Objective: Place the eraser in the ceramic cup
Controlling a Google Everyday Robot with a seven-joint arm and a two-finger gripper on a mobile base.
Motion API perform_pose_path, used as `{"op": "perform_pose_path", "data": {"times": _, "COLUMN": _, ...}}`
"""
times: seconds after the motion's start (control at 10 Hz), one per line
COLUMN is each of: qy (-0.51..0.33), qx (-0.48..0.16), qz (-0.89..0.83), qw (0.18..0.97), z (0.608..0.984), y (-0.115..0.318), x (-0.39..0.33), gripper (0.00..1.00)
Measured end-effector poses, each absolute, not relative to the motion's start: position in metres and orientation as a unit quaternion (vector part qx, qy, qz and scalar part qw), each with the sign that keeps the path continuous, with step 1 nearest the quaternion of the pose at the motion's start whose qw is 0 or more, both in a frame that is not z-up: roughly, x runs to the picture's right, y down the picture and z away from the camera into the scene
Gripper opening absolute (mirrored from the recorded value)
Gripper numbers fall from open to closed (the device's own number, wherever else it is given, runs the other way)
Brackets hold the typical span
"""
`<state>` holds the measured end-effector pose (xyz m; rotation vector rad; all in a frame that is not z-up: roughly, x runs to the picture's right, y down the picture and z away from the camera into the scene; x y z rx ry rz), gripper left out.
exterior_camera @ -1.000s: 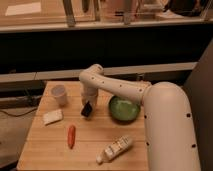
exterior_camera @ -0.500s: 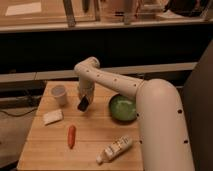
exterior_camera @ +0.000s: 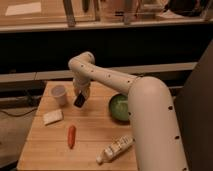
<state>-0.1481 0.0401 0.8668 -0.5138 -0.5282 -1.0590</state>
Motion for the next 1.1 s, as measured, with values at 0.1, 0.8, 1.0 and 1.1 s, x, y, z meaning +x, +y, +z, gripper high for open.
{"op": "perform_pose_path", "data": {"times": 0.1, "qy": -0.243, "qx": -0.239, "qz": -0.492, "qw": 0.801, "z": 0.869, "y": 0.036, "x": -0.149, "gripper": 0.0}}
{"op": "perform_pose_path", "data": {"times": 0.8, "qy": -0.236, "qx": -0.232, "qz": -0.496, "qw": 0.803, "z": 0.869, "y": 0.017, "x": -0.173, "gripper": 0.0}}
{"op": "perform_pose_path", "data": {"times": 1.0, "qy": -0.235, "qx": -0.229, "qz": -0.497, "qw": 0.804, "z": 0.869, "y": 0.013, "x": -0.176, "gripper": 0.0}}
{"op": "perform_pose_path", "data": {"times": 1.1, "qy": -0.235, "qx": -0.226, "qz": -0.499, "qw": 0.803, "z": 0.868, "y": 0.01, "x": -0.183, "gripper": 0.0}}
